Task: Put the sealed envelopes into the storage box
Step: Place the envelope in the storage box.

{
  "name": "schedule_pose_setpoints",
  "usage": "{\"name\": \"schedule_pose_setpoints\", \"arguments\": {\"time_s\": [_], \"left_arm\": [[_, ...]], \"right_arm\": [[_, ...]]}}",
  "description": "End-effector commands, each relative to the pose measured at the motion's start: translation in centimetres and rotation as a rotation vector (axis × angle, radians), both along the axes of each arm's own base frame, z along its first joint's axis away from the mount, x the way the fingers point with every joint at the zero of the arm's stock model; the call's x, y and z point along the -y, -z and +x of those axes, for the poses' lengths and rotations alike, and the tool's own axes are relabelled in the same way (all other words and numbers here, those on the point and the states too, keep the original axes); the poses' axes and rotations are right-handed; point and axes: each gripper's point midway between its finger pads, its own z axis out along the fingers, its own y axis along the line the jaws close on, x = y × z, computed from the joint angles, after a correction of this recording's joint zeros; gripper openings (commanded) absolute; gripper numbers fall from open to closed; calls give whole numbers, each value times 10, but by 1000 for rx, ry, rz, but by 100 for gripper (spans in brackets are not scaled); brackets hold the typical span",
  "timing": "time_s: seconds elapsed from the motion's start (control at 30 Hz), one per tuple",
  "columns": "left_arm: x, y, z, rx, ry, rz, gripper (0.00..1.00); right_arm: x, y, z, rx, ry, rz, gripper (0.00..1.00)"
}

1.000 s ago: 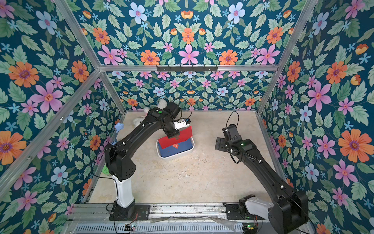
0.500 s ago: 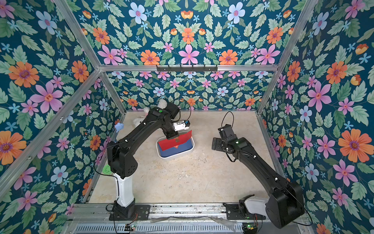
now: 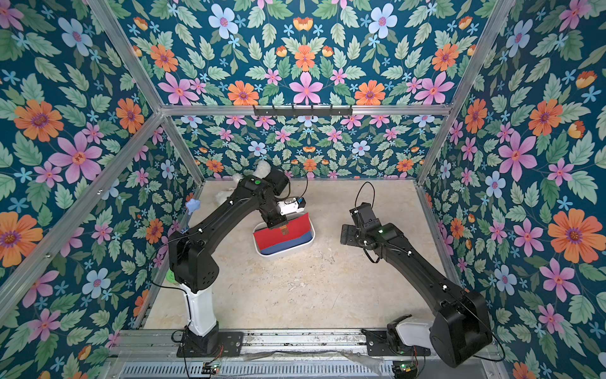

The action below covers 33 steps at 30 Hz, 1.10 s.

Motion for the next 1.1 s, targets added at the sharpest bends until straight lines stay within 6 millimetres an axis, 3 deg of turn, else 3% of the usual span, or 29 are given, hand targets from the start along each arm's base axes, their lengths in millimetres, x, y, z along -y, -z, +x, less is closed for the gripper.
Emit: {"name": "schedule_pose_setpoints", "arguments": {"time_s": [0.0,0.2,0.47,0.67,0.83,0.97,1.07], "left_arm": [[3,11,-4,-39,-4,-9,0],[3,28,16,8,-4,19,0],[-15,50,39,1,-62,118,0],[-16,59,46,-4,-91,136,10],[-19,60,47,-8,-112,154,25],[-23,57,48,-2,-147,169,30],[-23,43,51,23,-170,160,30]], "right_arm": [[0,-1,3,9,9,-1,91],[-3,1,4,2,1,-3,91],[-17,6,2,-13,-30,-8,91],[-26,4,3,-13,-50,-5,92],[-29,3,2,-11,-53,3,92],[-29,2,1,-8,-54,7,92],[-29,2,0,-11,-53,4,92]]}}
